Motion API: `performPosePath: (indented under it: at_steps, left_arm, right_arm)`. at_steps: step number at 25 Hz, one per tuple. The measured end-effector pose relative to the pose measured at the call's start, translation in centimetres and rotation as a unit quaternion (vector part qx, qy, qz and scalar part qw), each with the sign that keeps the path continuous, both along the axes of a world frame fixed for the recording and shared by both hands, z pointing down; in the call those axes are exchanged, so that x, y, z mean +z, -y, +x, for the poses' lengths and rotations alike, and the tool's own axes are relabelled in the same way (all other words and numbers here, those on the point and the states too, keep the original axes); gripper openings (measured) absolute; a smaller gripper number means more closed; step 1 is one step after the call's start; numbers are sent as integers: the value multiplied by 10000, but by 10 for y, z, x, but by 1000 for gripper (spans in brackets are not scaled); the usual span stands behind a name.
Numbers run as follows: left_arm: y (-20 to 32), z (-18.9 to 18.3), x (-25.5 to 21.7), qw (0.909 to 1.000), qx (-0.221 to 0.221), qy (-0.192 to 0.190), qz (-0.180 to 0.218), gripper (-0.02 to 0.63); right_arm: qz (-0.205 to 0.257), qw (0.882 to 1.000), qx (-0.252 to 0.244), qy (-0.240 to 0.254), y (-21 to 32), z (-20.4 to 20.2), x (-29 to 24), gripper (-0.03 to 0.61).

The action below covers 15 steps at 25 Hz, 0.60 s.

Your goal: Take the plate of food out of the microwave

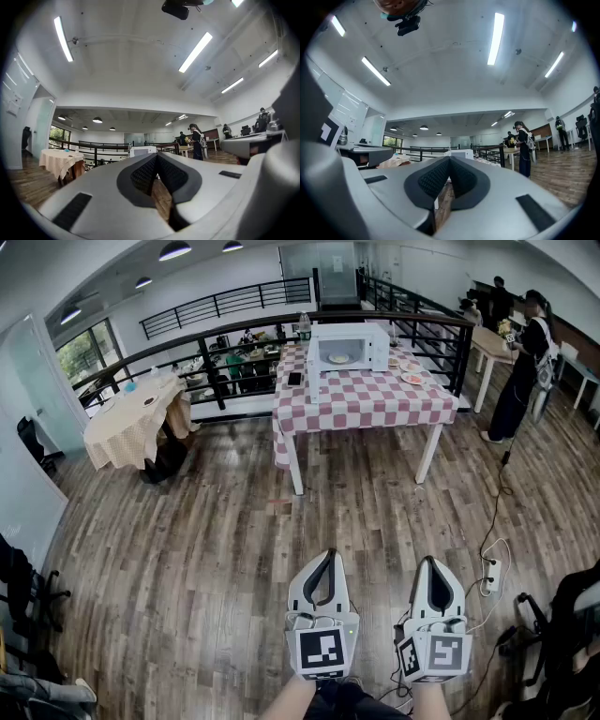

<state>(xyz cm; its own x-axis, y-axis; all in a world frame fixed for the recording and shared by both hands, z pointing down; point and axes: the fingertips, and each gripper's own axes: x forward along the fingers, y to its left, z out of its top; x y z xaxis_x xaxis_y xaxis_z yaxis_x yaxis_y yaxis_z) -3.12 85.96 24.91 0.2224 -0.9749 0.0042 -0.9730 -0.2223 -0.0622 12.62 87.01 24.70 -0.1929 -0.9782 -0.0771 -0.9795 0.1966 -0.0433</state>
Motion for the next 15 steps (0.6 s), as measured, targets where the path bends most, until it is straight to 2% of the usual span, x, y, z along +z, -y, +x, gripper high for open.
performPosePath:
  at_steps: [10, 15]
  left_arm:
    - [8, 24, 3, 9997, -86, 85, 215, 29]
    - [12, 29, 13, 9998, -148, 56, -85, 29]
  right_arm:
    - [-118, 9998, -129, 76, 8, 25, 18, -2]
    - [-221, 9996, -150, 56, 14, 35, 26, -2]
